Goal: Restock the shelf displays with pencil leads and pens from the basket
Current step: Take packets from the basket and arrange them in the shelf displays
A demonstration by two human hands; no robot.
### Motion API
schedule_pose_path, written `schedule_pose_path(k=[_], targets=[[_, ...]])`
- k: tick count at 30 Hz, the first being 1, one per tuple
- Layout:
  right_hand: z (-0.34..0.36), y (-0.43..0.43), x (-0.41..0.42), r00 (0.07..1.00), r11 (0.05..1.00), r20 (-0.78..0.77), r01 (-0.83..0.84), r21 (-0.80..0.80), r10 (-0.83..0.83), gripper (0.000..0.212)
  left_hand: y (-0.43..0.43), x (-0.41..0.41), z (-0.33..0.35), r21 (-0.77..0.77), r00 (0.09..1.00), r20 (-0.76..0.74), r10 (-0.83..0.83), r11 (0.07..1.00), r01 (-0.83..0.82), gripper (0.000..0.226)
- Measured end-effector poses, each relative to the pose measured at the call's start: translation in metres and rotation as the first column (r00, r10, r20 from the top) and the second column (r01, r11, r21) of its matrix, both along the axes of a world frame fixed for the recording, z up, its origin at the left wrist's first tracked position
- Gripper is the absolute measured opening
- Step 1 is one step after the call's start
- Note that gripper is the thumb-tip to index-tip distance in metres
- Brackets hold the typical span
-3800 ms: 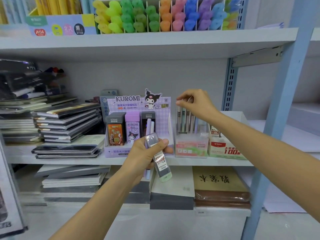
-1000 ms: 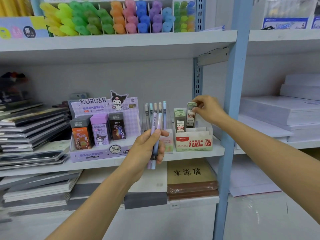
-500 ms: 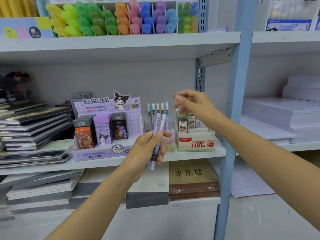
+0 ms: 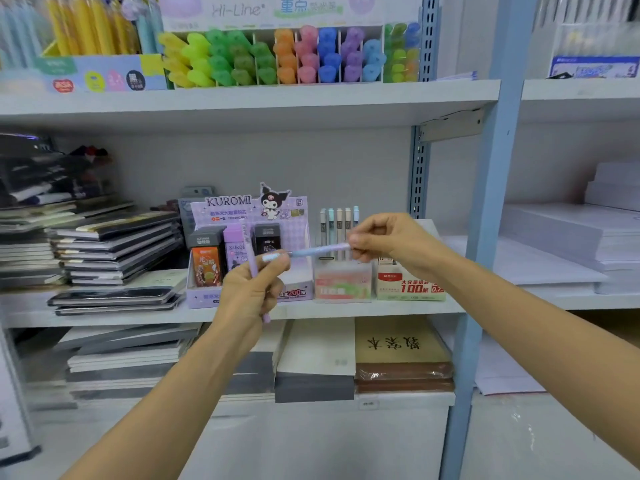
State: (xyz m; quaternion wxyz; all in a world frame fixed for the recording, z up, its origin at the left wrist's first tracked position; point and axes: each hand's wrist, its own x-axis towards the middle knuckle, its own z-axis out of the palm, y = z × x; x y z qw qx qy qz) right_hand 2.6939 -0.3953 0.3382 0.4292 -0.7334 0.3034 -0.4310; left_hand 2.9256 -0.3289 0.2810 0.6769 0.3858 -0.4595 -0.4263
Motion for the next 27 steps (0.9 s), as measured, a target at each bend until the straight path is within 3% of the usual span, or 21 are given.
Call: schedule_pose_path(k=[4,9,13,15,17,21,24,27], targets=[[-0.01,0.008,0.012,0.942,0.986,-0.29,-0.167,0.025,0.167,0.018,0.008,0.002,0.004,-0.074,0.999,0.011,0.045,0.996,-0.044,0.021],[0.002,0.022,0.047,0.976,0.976,-0.212,-0.09,-0.199,0.046,0.022,0.014,-0.005,0.005,-0.153,0.961,0.261,0.095,0.987,-0.056,0.009],[0.012,0.026,0.063,0.946,0.95,-0.317,-0.151,-0.272,0.059,0.016,0.016,-0.013,0.008,-0.195,0.938,0.339,0.072,0.981,-0.005,0.005],[0.016,0.024,0.062,0.957,0.949,-0.286,-0.134,-0.285,0.049,0.015,0.016,-0.012,0.011,-0.175,0.948,0.313,0.051,0.985,0.004,0.005],[0.025,0.018,0.056,0.988,0.958,-0.152,-0.059,-0.28,0.016,0.015,0.012,-0.008,0.014,-0.12,0.953,0.3,0.047,0.993,-0.011,0.012],[0.051,-0.008,0.035,0.96,0.919,0.171,0.263,-0.293,-0.221,0.013,0.004,-0.003,0.014,-0.035,0.973,0.231,-0.012,0.999,0.021,0.02],[0.059,-0.032,0.022,0.905,0.841,0.201,0.424,-0.336,-0.376,0.011,0.0,-0.001,0.009,-0.061,0.965,0.258,-0.051,0.996,0.069,0.026],[0.049,-0.05,0.019,0.89,0.819,0.103,0.45,-0.357,-0.444,0.008,-0.005,0.001,0.004,-0.087,0.952,0.303,-0.053,0.993,0.083,0.023]])
